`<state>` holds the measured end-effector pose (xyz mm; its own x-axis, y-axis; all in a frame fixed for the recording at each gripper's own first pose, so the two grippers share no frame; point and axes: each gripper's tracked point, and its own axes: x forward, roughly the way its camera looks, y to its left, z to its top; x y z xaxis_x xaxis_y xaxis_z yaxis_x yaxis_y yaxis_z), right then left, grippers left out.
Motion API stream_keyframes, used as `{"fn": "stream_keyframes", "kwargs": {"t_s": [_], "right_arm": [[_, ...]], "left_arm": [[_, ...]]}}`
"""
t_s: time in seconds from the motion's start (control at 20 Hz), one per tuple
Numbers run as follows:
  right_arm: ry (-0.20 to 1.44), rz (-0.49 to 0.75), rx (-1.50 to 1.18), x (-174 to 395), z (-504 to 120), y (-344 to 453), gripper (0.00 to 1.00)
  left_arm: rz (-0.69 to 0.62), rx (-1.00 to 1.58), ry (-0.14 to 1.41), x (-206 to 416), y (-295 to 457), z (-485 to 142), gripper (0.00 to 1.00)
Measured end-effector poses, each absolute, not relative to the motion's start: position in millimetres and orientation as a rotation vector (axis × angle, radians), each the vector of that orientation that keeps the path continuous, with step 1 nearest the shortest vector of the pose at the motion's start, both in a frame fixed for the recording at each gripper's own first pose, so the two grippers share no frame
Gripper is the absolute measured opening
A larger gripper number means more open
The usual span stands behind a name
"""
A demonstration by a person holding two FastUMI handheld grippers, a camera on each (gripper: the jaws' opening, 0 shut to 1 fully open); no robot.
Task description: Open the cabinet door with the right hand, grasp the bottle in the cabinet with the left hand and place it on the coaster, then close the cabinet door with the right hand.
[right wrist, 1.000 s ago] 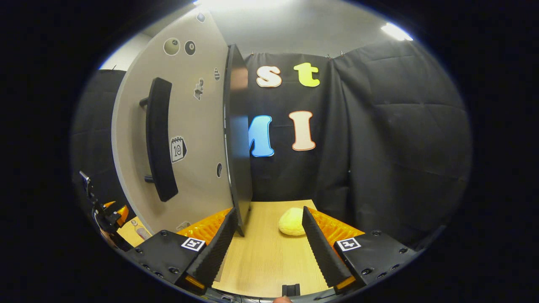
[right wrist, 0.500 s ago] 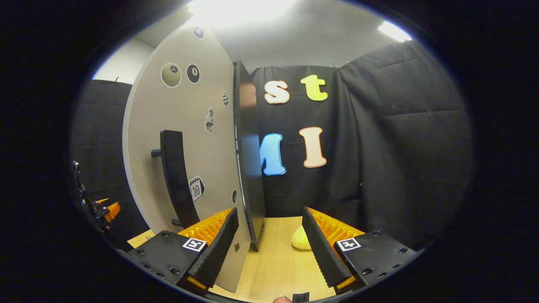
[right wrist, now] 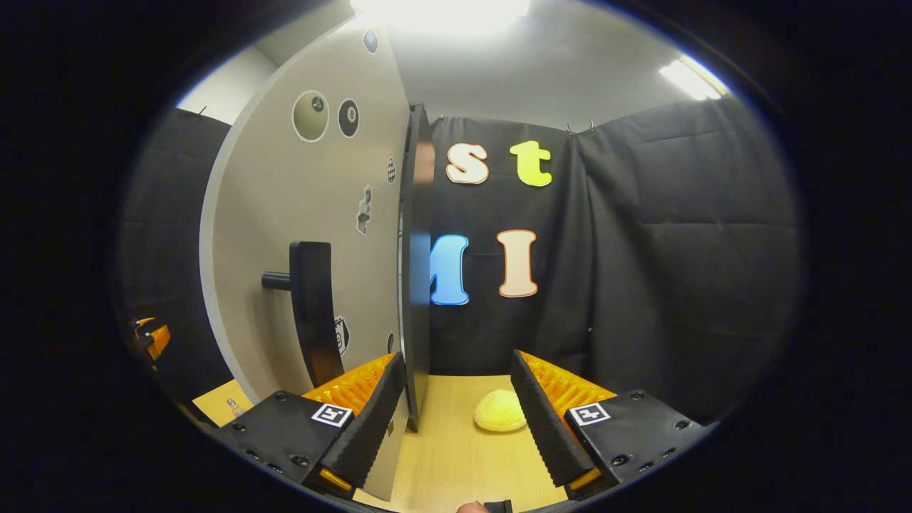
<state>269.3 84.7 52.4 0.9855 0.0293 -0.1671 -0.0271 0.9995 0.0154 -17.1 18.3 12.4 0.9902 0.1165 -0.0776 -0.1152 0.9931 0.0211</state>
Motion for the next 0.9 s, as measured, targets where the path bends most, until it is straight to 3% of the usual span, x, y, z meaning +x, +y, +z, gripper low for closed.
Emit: {"fn": "stream_keyframes", "kwargs": {"t_s": [0.3, 0.65, 0.7, 0.75, 0.9], "right_arm": [[0.185, -0.02, 0.014, 265, 52, 93, 0.9], [0.191, 0.031, 0.004, 260, 55, 129, 0.9], [0.189, 0.035, 0.001, 261, 56, 133, 0.95], [0.189, 0.041, -0.002, 261, 57, 136, 0.9], [0.191, 0.058, -0.005, 256, 57, 153, 0.9]], "left_arm": [[0.102, -0.025, 0.071, -1, 43, 4, 0.77], [0.075, -0.051, 0.072, 7, 57, 0, 0.77], [0.074, -0.046, 0.071, 9, 60, 1, 0.77], [0.073, -0.043, 0.069, 12, 63, 0, 0.77], [0.058, -0.045, 0.067, 15, 65, 0, 0.77]]}}
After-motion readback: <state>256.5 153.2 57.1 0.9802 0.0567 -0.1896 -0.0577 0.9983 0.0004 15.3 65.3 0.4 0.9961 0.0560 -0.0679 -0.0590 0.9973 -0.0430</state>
